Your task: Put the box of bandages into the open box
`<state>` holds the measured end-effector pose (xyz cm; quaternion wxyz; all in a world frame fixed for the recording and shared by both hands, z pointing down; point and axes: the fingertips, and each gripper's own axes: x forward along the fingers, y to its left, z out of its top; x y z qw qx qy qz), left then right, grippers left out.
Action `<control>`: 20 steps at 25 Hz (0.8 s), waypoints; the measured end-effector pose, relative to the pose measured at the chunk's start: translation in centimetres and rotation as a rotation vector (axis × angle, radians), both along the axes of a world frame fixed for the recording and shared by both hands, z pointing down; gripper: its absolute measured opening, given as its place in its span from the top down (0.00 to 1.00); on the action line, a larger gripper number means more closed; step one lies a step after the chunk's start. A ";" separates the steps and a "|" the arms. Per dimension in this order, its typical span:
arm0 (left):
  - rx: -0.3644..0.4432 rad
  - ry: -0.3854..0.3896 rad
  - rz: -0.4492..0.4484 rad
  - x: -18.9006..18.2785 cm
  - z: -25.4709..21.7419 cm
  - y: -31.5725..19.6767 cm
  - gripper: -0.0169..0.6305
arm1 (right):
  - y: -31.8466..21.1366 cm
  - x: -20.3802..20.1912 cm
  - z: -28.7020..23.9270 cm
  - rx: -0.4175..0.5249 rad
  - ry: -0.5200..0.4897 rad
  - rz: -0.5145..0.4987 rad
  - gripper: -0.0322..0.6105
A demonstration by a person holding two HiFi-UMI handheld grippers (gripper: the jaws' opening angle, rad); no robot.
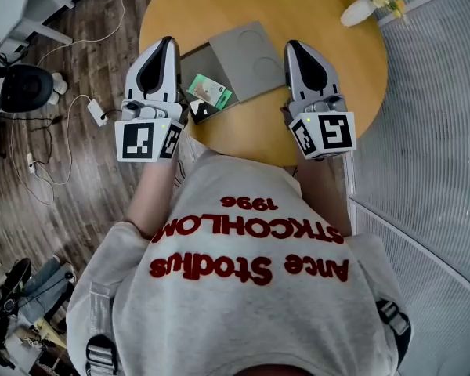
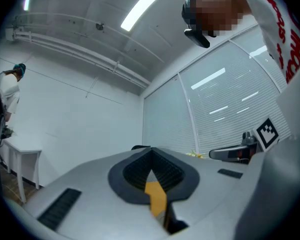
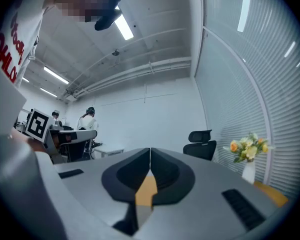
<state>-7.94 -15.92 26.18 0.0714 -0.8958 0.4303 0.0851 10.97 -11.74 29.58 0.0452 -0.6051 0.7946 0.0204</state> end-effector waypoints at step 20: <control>-0.009 0.010 0.233 8.2 -0.2 1.1 0.96 | 6.4 9.1 -1.0 -0.003 -0.014 0.304 0.94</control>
